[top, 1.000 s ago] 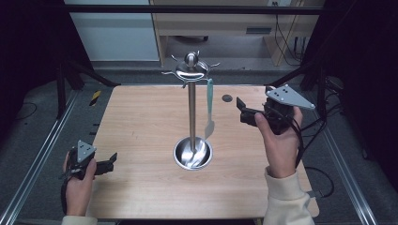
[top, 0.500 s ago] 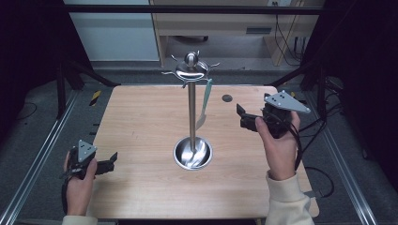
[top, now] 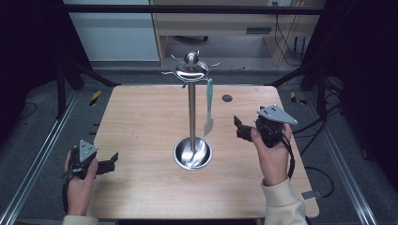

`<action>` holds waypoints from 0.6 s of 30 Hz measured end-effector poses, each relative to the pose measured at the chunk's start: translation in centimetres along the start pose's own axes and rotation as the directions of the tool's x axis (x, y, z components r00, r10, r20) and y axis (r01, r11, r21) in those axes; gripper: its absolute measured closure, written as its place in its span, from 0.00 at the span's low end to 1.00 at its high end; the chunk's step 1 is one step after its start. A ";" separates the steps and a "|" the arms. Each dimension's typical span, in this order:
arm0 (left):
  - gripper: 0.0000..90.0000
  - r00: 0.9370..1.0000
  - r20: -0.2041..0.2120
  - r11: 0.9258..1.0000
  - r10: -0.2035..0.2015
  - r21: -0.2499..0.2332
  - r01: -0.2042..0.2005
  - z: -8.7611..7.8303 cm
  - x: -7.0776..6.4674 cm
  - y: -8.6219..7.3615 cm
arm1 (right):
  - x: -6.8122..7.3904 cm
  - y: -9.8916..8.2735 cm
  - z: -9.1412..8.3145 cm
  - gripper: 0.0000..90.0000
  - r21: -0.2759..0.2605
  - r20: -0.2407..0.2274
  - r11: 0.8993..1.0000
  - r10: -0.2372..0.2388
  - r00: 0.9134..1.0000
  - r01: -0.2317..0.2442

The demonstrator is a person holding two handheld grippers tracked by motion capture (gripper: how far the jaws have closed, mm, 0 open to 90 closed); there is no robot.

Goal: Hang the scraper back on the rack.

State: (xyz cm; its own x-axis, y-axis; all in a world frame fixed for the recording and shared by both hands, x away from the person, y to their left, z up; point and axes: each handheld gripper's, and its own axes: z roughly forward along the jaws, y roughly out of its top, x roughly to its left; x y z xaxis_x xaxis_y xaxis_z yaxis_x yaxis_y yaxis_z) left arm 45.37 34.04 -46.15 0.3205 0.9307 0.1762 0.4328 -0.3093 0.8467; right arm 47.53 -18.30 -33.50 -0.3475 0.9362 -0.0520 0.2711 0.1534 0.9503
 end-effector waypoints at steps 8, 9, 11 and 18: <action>0.02 1.000 -0.002 1.000 0.003 0.003 -0.003 0.0 -0.1 0.0 | -0.3 -2.4 1.3 0.10 0.049 0.012 0.999 0.000 1.000 0.000; 0.02 1.000 -0.004 1.000 0.004 0.004 -0.004 0.0 -0.1 0.0 | -0.4 -2.8 1.5 0.10 0.055 0.013 0.998 0.001 1.000 -0.002; 0.02 1.000 -0.008 1.000 0.005 0.006 -0.005 0.1 -0.1 0.0 | -0.6 -3.4 2.0 0.10 0.070 0.018 0.997 -0.008 1.000 0.007; 0.03 1.000 -0.014 1.000 0.012 0.010 -0.012 0.1 -0.1 0.0 | -1.6 -4.9 2.4 0.12 0.081 0.038 0.996 -0.028 0.999 0.024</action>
State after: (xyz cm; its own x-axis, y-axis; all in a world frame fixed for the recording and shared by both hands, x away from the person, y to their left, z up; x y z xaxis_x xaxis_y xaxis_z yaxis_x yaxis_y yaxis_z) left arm 45.45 33.94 -46.25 0.3133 0.9297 0.1934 0.4374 -0.3220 0.8396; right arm 48.88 -19.81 -38.77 -0.3206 0.9429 -0.0899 0.3342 0.2014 0.9207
